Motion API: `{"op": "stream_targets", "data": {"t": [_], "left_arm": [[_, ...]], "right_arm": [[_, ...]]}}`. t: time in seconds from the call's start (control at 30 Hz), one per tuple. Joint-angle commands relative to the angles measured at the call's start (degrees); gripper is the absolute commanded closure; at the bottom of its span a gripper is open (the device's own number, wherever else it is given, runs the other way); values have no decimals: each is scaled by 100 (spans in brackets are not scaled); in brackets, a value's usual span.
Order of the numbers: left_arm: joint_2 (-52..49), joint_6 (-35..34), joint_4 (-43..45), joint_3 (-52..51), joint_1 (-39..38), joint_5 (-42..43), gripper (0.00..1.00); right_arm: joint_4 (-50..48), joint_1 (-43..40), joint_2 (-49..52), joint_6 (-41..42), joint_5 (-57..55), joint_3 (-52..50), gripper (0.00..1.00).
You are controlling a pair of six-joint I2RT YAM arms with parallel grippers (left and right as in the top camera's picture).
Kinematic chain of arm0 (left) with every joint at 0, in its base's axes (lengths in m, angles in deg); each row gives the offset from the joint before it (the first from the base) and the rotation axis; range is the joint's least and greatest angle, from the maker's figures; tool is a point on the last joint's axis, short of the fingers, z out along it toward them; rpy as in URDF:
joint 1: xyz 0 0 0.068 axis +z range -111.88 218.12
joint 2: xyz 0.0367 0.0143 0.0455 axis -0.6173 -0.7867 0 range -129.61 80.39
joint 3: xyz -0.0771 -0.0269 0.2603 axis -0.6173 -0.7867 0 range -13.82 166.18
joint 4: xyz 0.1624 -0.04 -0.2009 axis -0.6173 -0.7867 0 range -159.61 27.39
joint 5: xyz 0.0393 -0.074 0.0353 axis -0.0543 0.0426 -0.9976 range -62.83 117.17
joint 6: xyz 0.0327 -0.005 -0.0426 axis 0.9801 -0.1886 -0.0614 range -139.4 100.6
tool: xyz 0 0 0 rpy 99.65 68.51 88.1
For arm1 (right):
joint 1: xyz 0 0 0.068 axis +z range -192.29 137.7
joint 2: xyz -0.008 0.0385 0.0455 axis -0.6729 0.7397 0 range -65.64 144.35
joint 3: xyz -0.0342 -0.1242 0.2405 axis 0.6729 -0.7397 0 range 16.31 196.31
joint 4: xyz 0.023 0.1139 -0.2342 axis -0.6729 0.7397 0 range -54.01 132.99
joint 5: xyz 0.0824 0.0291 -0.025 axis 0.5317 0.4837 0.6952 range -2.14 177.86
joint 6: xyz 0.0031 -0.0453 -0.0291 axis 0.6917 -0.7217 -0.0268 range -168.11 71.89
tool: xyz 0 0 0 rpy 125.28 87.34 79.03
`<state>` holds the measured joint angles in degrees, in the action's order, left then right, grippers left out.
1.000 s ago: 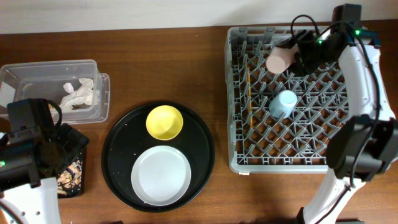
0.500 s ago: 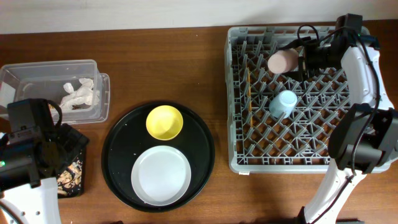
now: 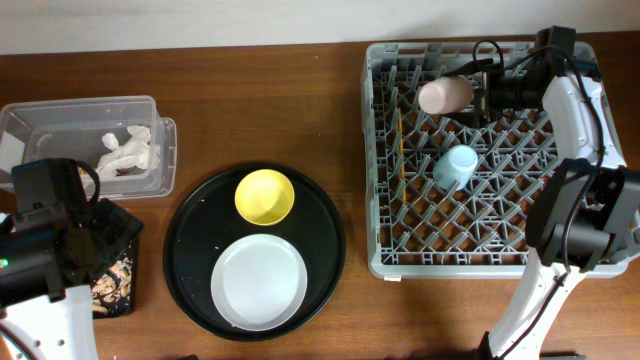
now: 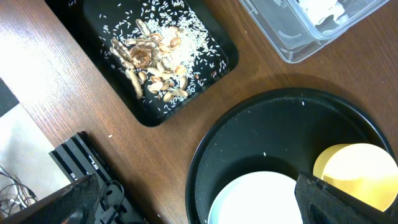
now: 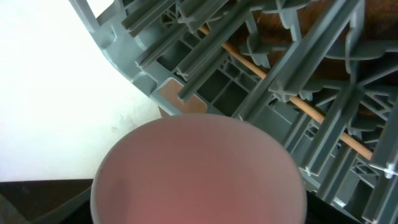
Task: Sort waste into correct bins and load items into the dishwasher rack
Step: 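Lower the pink cup upside down into the rack and release, then reach the right gripper to the yellow saucer and grasp its rim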
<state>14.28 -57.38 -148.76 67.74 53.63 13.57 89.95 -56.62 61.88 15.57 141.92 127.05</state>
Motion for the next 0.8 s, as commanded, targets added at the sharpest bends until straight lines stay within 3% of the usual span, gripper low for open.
{"op": "stream_targets", "data": {"t": [0.0,0.23,0.4,0.53,0.67,0.77], "left_arm": [[46,26,-4,61,20,-79,1],[46,26,-4,61,20,-79,1],[46,26,-4,61,20,-79,1],[46,26,-4,61,20,-79,1],[46,26,-4,61,20,-79,1],[46,26,-4,61,20,-79,1]], "right_arm": [[35,-26,37,55,-142,-11,22],[269,-33,37,138,-752,-72,22],[258,-44,37,133,-1329,-70,11],[275,-221,28,-212,-1368,271,10],[1853,-426,2,-1268,-1893,2662,9],[3204,-116,2,-2039,-3488,4614,8]]}}
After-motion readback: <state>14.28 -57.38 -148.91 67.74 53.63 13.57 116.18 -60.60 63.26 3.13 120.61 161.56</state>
